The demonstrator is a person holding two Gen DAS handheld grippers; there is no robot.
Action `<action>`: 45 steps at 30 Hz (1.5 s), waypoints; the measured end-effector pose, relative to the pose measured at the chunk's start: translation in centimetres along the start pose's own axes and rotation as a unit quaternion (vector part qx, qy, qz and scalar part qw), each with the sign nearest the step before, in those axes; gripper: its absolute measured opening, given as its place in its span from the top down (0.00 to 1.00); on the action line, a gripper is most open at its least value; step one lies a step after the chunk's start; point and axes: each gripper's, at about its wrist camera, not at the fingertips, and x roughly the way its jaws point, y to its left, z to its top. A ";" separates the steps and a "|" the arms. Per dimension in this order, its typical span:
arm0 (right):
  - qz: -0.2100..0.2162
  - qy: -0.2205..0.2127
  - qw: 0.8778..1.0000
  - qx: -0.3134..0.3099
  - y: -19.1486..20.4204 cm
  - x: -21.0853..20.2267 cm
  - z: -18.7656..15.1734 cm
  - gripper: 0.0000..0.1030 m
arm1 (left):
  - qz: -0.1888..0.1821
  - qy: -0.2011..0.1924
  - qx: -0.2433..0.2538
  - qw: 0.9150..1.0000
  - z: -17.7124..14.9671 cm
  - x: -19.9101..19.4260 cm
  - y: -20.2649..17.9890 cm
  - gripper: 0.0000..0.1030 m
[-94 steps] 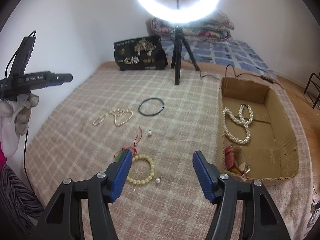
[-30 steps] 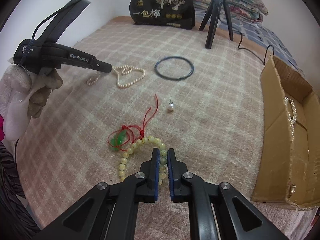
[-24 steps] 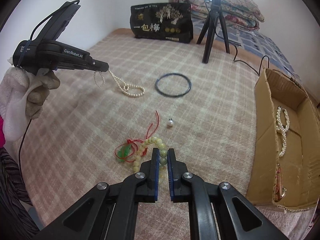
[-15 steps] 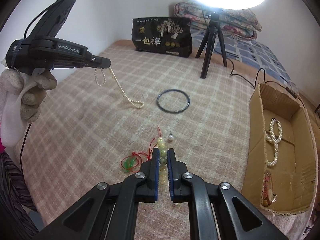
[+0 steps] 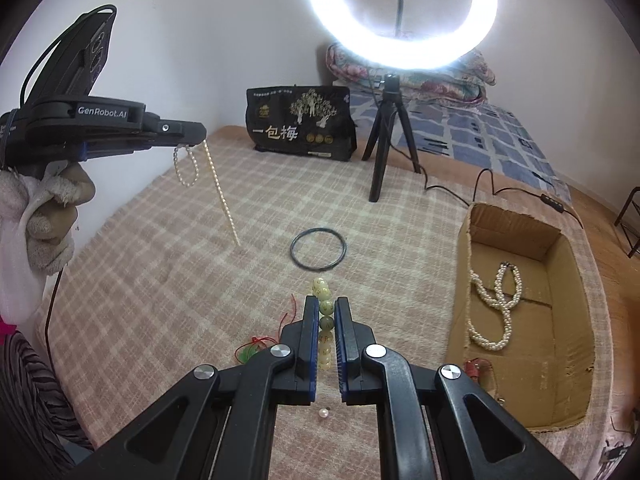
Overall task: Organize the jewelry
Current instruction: 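Carry the pearl strand in the left tool while the right tool carries the bracelet to the box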
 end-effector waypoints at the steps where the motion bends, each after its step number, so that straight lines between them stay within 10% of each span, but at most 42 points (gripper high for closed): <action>1: -0.002 -0.003 1.000 0.002 -0.2 -0.3 0.0 0.95 | -0.003 -0.001 0.001 1.000 0.0 -0.1 -0.4 0.95; 45: -0.119 -0.023 0.982 0.148 -16.9 -8.1 -5.4 0.95 | -0.105 0.016 0.120 0.987 4.1 11.2 -24.5 0.95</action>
